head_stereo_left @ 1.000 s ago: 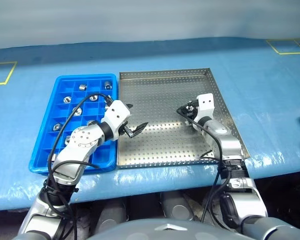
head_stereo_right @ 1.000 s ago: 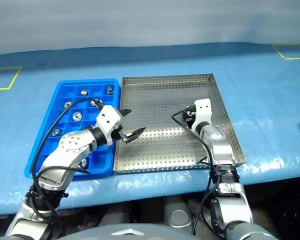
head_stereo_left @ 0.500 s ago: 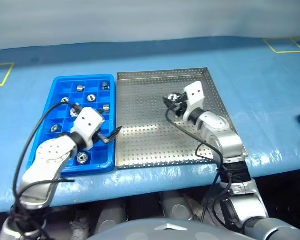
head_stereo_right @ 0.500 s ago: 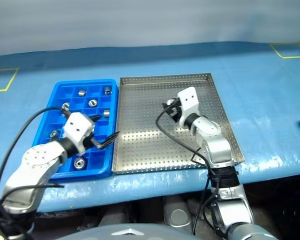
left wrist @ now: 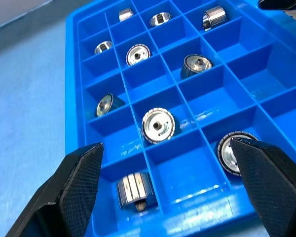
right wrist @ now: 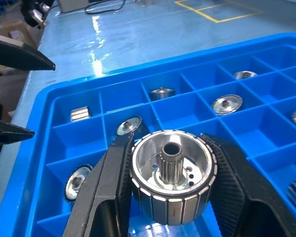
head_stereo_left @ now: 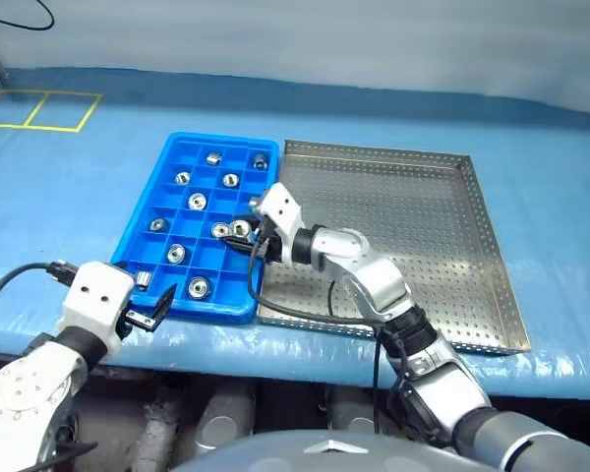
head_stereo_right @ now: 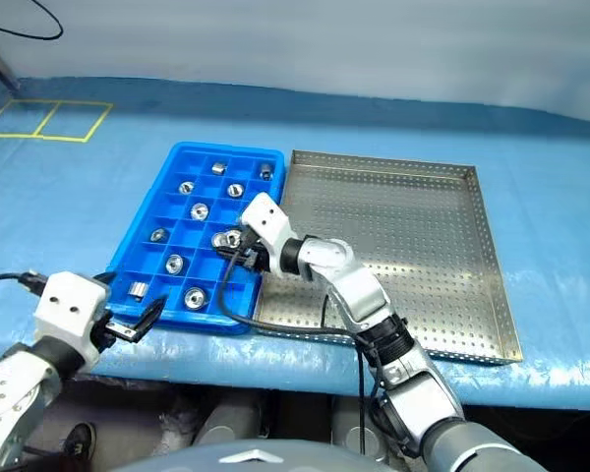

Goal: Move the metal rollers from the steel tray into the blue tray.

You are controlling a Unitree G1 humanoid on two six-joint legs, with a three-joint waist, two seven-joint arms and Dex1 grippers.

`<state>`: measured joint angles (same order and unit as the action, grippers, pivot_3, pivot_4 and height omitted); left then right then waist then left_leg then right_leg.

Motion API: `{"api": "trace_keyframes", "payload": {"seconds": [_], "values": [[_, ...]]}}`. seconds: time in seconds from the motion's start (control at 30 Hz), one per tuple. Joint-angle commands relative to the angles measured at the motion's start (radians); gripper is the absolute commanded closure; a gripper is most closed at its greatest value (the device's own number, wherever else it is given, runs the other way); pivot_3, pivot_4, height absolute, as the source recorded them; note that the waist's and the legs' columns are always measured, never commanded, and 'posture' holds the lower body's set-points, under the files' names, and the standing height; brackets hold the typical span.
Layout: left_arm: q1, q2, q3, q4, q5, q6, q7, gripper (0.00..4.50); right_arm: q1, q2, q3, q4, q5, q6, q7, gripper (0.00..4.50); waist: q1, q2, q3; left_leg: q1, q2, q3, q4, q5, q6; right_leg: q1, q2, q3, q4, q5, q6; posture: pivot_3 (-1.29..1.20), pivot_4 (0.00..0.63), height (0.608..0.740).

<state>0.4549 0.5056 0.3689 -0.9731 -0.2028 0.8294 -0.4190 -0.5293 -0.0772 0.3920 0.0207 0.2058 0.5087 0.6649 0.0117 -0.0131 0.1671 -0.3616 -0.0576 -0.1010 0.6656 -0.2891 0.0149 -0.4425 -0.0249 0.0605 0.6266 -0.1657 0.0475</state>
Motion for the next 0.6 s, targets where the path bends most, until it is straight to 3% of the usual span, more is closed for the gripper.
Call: {"api": "trace_keyframes", "payload": {"seconds": [0.03,0.3,0.53,0.6], "values": [[0.013,-0.018,0.006,-0.069,-0.002,0.001,0.022,0.0,-0.015,0.011,0.015,-0.006,0.005,-0.023,0.036,2.76,0.011,0.0,0.0,0.0,0.0,-0.001,0.0,0.0,-0.001,0.0,0.0,-0.001,0.0,0.0,-0.001,0.23,0.15,0.74],[0.018,-0.022,-0.002,-0.074,-0.004,-0.001,0.041,0.0,-0.034,0.016,0.014,0.094,-0.021,-0.036,0.046,2.76,0.028,0.0,0.0,0.0,0.001,-0.008,-0.004,0.004,-0.007,0.001,0.003,-0.008,0.001,-0.002,-0.004,0.23,0.15,0.74],[-0.023,-0.006,-0.024,-0.055,-0.002,0.01,0.034,0.0,-0.027,0.02,-0.016,0.087,-0.045,-0.078,0.007,0.54,0.028,0.0,0.0,0.0,0.001,-0.012,-0.004,0.005,-0.009,0.002,0.003,-0.012,0.001,-0.005,-0.002,0.19,0.15,0.74],[-0.044,0.001,-0.041,-0.041,-0.004,0.008,0.03,0.0,-0.022,0.015,-0.03,0.061,-0.04,-0.076,-0.003,0.54,0.026,0.0,0.0,0.0,0.001,-0.012,-0.004,0.005,-0.009,0.003,0.003,-0.012,0.001,-0.005,-0.002,0.17,0.15,0.74]]}}
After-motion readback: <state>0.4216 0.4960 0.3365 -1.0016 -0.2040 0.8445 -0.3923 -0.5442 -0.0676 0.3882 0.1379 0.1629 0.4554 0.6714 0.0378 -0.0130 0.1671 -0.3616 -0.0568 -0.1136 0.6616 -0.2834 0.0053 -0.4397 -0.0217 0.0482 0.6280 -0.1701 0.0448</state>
